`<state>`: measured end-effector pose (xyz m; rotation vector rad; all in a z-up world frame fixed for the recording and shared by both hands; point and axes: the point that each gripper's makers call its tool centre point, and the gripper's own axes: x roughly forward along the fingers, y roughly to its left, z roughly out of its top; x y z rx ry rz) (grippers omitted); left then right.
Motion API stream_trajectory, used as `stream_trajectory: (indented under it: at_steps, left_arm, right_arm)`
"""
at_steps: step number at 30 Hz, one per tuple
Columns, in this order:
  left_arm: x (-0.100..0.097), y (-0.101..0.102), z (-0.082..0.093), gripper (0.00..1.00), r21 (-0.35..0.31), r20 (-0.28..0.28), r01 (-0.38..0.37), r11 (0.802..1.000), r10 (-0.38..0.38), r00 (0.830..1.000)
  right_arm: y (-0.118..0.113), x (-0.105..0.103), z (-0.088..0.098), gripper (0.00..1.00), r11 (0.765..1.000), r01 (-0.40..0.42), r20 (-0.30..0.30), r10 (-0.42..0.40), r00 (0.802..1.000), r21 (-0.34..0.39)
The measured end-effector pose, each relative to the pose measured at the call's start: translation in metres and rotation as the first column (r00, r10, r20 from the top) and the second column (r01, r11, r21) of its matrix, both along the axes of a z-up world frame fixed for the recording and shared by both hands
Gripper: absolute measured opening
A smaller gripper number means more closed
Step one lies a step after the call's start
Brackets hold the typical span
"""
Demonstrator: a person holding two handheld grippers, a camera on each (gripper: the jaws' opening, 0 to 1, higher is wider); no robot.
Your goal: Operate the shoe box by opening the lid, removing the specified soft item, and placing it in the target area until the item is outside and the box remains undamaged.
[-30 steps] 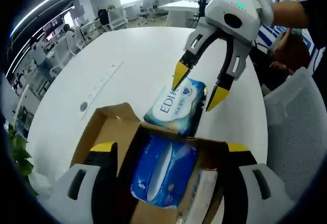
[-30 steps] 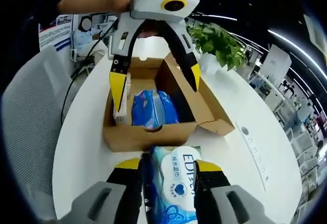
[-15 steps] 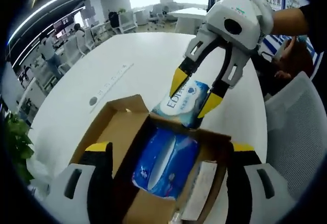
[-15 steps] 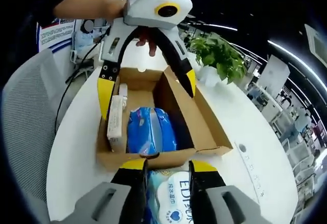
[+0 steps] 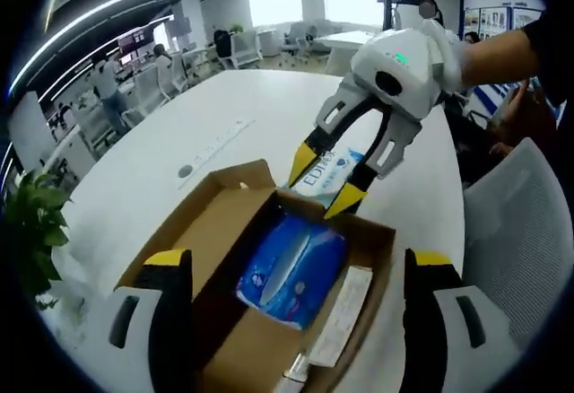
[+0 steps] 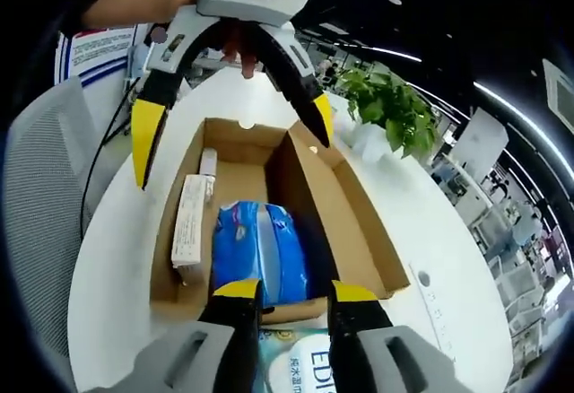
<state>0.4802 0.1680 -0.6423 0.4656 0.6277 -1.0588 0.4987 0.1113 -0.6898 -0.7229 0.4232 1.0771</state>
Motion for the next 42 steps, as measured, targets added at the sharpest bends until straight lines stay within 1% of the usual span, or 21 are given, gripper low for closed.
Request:
stream_trajectory:
  at_steps: [4,10,14,18,23,26,30,32,38,42]
  left_arm:
    - [-0.007,0.005,0.007,0.99,-0.01,0.027,-0.013,1.0,0.013,1.0]
    - [-0.026,0.015,0.016,0.99,-0.059,0.063,-0.029,0.998,0.033,0.997]
    - [-0.037,0.022,0.018,0.99,-0.071,0.079,-0.034,0.997,0.04,0.996]
    - [-0.046,0.034,0.016,0.99,-0.066,0.089,-0.055,0.996,0.061,0.994]
    - [-0.058,0.047,0.016,0.99,-0.1,0.092,-0.104,0.99,0.113,0.989]
    - [-0.067,0.053,0.017,0.99,-0.113,0.092,-0.13,0.985,0.14,0.986]
    - [-0.08,0.062,0.017,0.99,-0.133,0.113,-0.164,0.977,0.179,0.977]
    - [-0.085,0.067,0.014,0.99,-0.125,0.116,-0.175,0.977,0.189,0.975]
    - [-0.103,0.072,0.01,0.99,-0.137,0.114,-0.198,0.971,0.214,0.97]
    - [-0.113,0.079,0.006,0.99,-0.143,0.119,-0.225,0.964,0.243,0.963]
  right_arm:
    - [0.003,0.005,-0.004,0.22,1.0,0.01,0.025,-0.01,1.0,-0.029]
    - [0.009,0.009,-0.009,0.22,0.999,0.031,0.035,-0.029,0.999,-0.045]
    - [0.012,0.011,-0.012,0.21,0.998,0.04,0.04,-0.038,0.998,-0.049]
    - [0.015,0.014,-0.014,0.2,0.997,0.05,0.051,-0.048,0.998,-0.055]
    - [0.022,0.016,-0.016,0.17,0.997,0.061,0.058,-0.057,0.997,-0.057]
    - [0.025,0.015,-0.017,0.16,0.996,0.059,0.061,-0.056,0.997,-0.059]
    - [0.028,0.015,-0.017,0.14,0.996,0.059,0.069,-0.054,0.996,-0.063]
    - [0.03,0.016,-0.017,0.12,0.996,0.064,0.073,-0.059,0.996,-0.06]
    - [0.036,0.014,-0.02,0.11,0.997,0.062,0.066,-0.058,0.996,-0.055]
    - [0.039,0.014,-0.026,0.1,0.996,0.055,0.065,-0.051,0.997,-0.067]
